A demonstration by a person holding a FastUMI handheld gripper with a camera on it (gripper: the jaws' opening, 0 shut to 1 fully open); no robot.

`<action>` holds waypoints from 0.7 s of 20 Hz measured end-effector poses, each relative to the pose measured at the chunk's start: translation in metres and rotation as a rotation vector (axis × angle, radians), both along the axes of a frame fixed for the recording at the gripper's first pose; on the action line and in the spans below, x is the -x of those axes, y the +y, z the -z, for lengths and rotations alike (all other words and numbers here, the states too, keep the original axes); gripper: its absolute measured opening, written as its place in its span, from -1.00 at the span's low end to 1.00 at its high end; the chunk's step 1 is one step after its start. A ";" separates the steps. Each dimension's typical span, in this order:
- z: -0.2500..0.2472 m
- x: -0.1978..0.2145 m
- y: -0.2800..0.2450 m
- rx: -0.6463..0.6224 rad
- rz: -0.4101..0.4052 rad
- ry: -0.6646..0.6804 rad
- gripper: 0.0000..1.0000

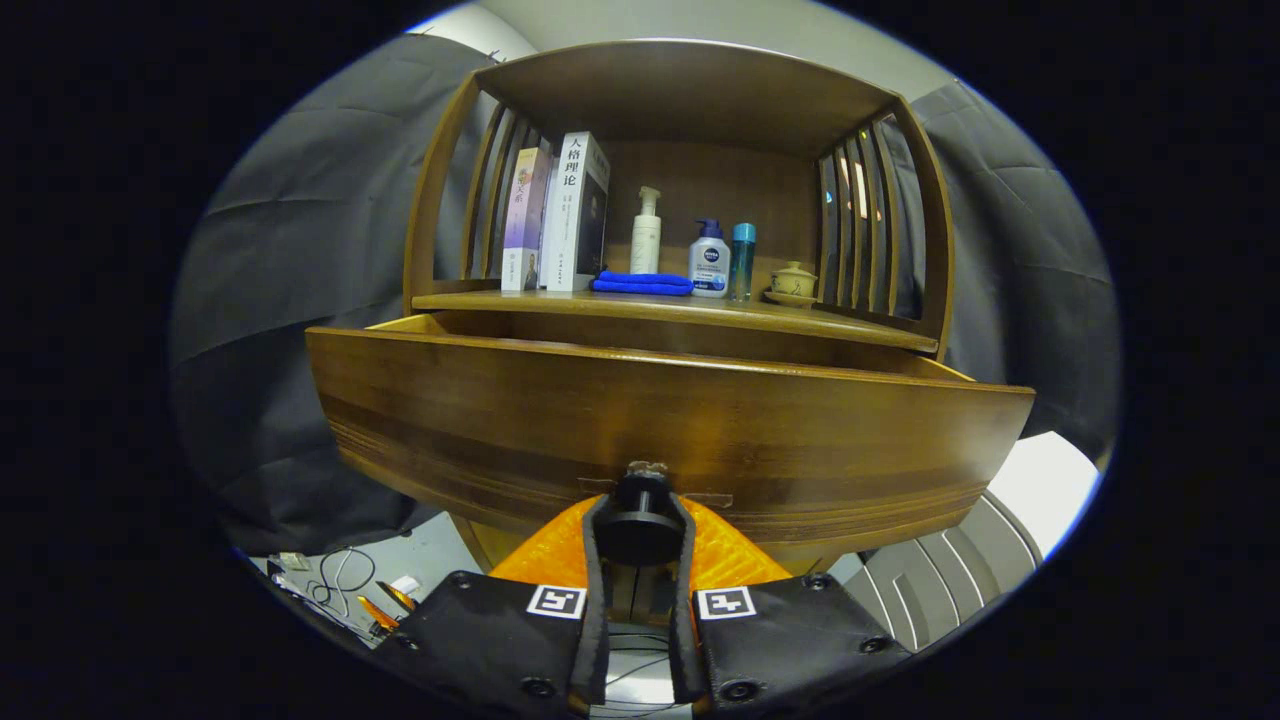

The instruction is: Pull open the drawer, take out the items inside it, and place them on the countertop above the cabinet.

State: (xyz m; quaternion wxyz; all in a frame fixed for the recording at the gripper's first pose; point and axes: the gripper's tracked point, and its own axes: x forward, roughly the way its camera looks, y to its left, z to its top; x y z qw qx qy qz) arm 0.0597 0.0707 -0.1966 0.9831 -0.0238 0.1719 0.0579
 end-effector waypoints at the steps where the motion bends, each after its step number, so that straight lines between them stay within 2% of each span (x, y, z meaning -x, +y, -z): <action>1: 0.000 0.002 0.000 -0.004 -0.006 0.003 -0.47; 14: 0.000 0.044 -0.003 -0.022 -0.063 0.041 -0.47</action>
